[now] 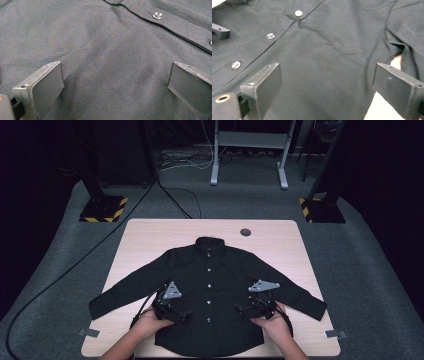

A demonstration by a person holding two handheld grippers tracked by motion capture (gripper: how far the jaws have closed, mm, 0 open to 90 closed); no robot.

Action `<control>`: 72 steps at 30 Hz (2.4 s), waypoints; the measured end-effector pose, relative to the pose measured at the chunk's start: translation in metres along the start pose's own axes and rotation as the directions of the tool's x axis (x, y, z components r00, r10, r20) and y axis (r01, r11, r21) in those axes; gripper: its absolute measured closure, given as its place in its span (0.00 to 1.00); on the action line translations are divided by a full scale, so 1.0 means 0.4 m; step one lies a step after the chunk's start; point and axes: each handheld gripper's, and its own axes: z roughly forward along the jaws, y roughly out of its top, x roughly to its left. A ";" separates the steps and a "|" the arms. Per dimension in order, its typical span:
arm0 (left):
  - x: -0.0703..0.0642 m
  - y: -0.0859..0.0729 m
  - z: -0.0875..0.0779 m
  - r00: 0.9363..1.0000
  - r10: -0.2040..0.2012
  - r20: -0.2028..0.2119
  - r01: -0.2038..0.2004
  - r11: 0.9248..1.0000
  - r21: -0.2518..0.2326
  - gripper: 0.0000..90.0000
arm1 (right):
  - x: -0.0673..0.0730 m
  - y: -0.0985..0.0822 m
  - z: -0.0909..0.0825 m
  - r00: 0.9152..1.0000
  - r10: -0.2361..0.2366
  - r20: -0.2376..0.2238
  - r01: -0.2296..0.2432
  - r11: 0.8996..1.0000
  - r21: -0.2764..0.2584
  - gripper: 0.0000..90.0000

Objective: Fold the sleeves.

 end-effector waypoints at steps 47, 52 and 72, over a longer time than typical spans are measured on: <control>0.000 0.000 0.000 1.000 0.000 0.000 0.000 1.000 0.000 0.00 | -0.201 -0.051 -0.098 0.978 0.118 0.173 -0.110 0.992 -0.057 0.07; 0.000 0.000 0.000 1.000 0.000 0.000 0.000 1.000 0.000 0.00 | -0.215 -0.058 -0.103 0.975 0.112 0.193 -0.105 0.993 -0.049 0.07; 0.000 0.000 0.000 1.000 0.000 0.000 0.000 1.000 0.000 0.00 | -0.260 -0.069 -0.119 0.966 0.130 0.225 -0.125 0.991 -0.040 0.07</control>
